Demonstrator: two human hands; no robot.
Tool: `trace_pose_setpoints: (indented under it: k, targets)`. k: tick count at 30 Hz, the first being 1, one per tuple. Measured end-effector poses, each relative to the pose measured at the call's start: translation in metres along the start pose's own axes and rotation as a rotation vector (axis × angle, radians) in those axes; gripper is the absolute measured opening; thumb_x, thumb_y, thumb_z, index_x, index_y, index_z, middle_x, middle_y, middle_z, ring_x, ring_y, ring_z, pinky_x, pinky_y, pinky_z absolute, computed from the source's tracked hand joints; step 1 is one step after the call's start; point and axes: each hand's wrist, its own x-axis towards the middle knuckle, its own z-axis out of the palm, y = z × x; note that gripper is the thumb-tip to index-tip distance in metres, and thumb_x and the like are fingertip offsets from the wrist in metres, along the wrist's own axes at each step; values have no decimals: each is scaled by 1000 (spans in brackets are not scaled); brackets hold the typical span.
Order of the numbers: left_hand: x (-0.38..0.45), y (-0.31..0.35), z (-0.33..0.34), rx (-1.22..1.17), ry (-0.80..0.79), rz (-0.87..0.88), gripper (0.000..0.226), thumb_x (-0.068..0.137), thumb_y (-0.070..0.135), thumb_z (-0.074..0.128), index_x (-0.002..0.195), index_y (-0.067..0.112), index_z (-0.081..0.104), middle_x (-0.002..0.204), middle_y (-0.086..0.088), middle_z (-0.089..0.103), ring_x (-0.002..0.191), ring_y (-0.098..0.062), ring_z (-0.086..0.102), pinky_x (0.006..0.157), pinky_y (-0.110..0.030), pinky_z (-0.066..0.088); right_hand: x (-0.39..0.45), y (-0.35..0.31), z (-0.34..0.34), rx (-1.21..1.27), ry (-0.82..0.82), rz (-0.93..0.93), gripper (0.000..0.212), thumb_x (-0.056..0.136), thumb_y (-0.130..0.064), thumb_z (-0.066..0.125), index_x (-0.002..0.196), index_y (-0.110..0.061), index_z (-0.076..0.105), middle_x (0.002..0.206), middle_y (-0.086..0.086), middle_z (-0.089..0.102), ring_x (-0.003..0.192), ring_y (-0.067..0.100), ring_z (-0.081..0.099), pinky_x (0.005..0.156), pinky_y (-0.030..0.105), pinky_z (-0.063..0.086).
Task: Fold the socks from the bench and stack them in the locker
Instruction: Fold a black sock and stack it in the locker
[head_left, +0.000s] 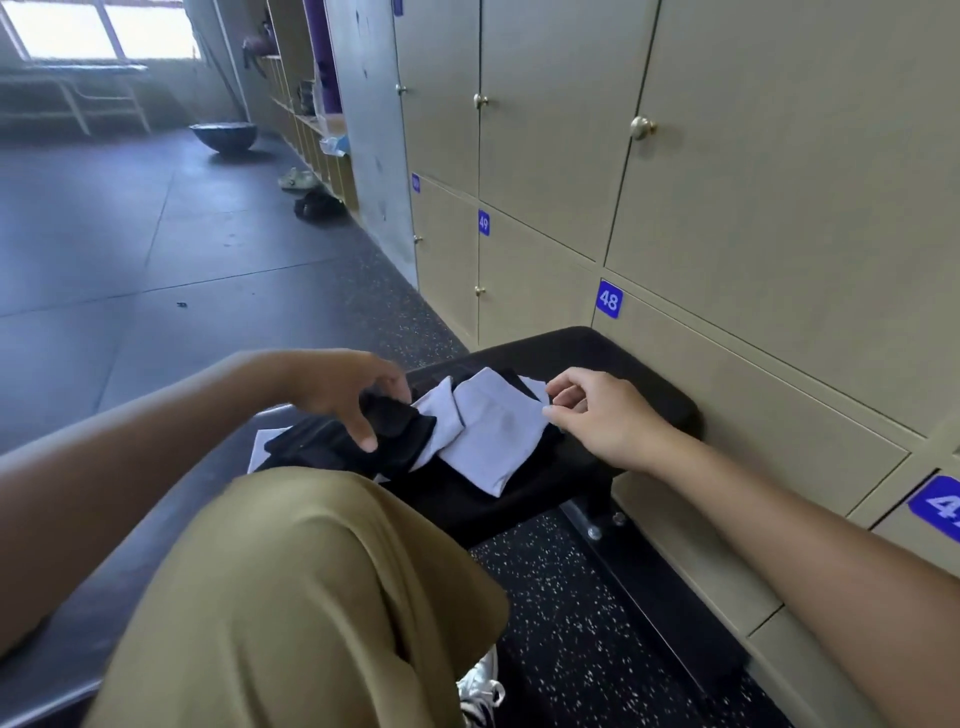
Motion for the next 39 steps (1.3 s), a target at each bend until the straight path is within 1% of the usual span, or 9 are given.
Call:
trace_pose_setpoints:
  k: [4,10,16,20,23,28,31,34,39]
  targets:
    - [4,-8,11,63,7,-16,61,67,23,95,116,35,60,113,17,65,107,-11,61,93,-34,49,14,1,9,53,33,27,23,97,-36,63,117,-25,62,110,-6,66,97,13,62,83,26,44]
    - [1,-16,-7,-29,46,51,16,83,22,84,81,25,68,72,14,69,68,-6,62,69,-26,48,25,0,16,107,74,37,23,100,-37,59,117,-23,62,106,-8,64,91,8,60,74,24,43]
    - [-20,-37,-24,-22,-147,13,8,88,21,81,90,20,73,80,13,72,75,-2,66,71,-18,49,36,-17,19,151,147,-38,19,99,-33,61,112,-21,65,99,-10,66,86,9,62,70,20,47]
    - [-22,-54,-4,23,-82,-16,40,77,38,85,105,11,73,112,0,68,104,-16,64,95,-34,50,59,-32,22,201,179,-47,17,98,-33,62,107,-20,67,94,-13,65,84,5,60,73,21,47]
    - [-22,-57,5,-6,-29,-4,36,82,30,85,110,12,72,129,4,58,119,-15,57,107,-38,44,83,-43,32,179,135,-46,21,96,-36,65,109,-20,67,96,-11,66,83,4,60,72,24,46]
    - [-21,-59,9,-47,6,-16,31,82,24,85,108,14,72,117,-4,67,109,-21,64,99,-43,50,114,-59,48,-48,-102,59,39,92,-39,69,123,-15,63,121,3,65,113,21,60,91,29,46]
    - [-21,-59,10,-55,50,-1,27,78,27,88,99,20,73,108,3,66,103,-16,62,93,-38,51,123,-64,51,-121,-183,137,52,92,-41,70,133,-11,58,135,8,59,124,25,55,100,32,44]
    - [-21,-63,14,-99,97,15,25,76,30,89,88,34,68,103,15,59,94,-1,58,81,-25,47,131,-63,57,-123,-199,193,61,91,-40,73,138,-5,55,140,12,57,128,29,54,103,34,45]
    - [-29,-67,9,-184,98,66,23,77,28,89,80,34,67,87,14,67,78,-2,63,68,-16,46,135,-59,62,10,-164,269,64,85,-37,81,133,-1,60,135,12,62,123,30,58,104,36,48]
